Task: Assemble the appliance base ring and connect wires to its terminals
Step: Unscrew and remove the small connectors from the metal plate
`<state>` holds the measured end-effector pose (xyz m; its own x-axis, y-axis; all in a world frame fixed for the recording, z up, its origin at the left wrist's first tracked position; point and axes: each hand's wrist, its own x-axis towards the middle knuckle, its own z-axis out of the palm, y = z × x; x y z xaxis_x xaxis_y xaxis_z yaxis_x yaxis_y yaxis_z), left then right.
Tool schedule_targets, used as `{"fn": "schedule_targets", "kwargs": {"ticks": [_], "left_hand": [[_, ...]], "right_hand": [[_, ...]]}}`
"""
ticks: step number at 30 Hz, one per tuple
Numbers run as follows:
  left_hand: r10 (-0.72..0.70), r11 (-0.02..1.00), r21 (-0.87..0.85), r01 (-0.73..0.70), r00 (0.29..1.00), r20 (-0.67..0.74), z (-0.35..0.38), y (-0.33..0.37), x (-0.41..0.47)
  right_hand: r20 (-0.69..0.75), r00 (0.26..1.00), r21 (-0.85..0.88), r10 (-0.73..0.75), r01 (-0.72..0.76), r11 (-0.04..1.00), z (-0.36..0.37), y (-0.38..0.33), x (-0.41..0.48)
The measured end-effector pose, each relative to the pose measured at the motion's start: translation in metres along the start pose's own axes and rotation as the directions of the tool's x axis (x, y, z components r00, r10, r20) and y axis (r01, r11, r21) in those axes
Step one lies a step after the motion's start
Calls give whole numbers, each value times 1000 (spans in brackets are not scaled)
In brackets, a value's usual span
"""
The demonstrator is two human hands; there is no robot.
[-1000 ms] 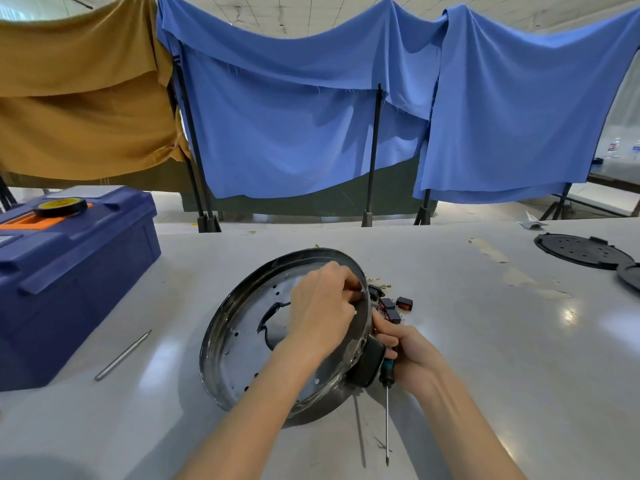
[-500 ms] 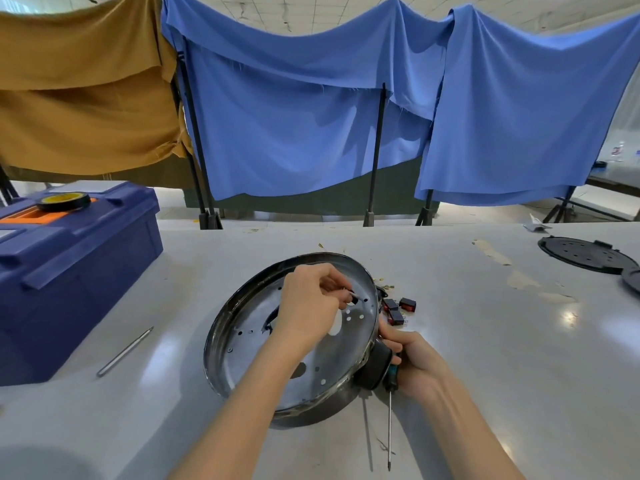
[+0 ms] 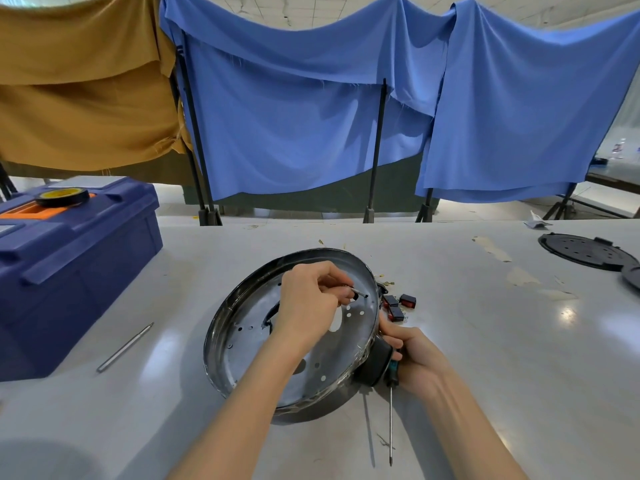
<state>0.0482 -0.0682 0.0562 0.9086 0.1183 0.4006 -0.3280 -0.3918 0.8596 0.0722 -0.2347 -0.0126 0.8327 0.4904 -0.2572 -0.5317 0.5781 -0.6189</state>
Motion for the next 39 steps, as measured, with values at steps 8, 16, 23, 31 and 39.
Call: {"fn": "schedule_targets", "kwargs": {"ticks": [8, 16, 23, 31, 39], "left_hand": [[9, 1000, -4, -9, 1000, -17, 0, 0, -2], [23, 998, 65, -24, 999, 25, 1, 2, -2], [55, 986, 155, -68, 994, 90, 1, 7, 2], [57, 969, 235, -81, 993, 106, 11, 11, 8], [30, 984, 172, -41, 997, 64, 18, 3, 6]], "right_hand": [[31, 999, 7, 15, -15, 1000, -2, 0, 1], [22, 999, 27, 23, -24, 999, -4, 1, 3], [37, 999, 59, 28, -30, 998, -3, 0, 3], [60, 997, 51, 41, -44, 998, -4, -1, 3], [141, 989, 33, 48, -53, 998, -8, 1, 5]]}}
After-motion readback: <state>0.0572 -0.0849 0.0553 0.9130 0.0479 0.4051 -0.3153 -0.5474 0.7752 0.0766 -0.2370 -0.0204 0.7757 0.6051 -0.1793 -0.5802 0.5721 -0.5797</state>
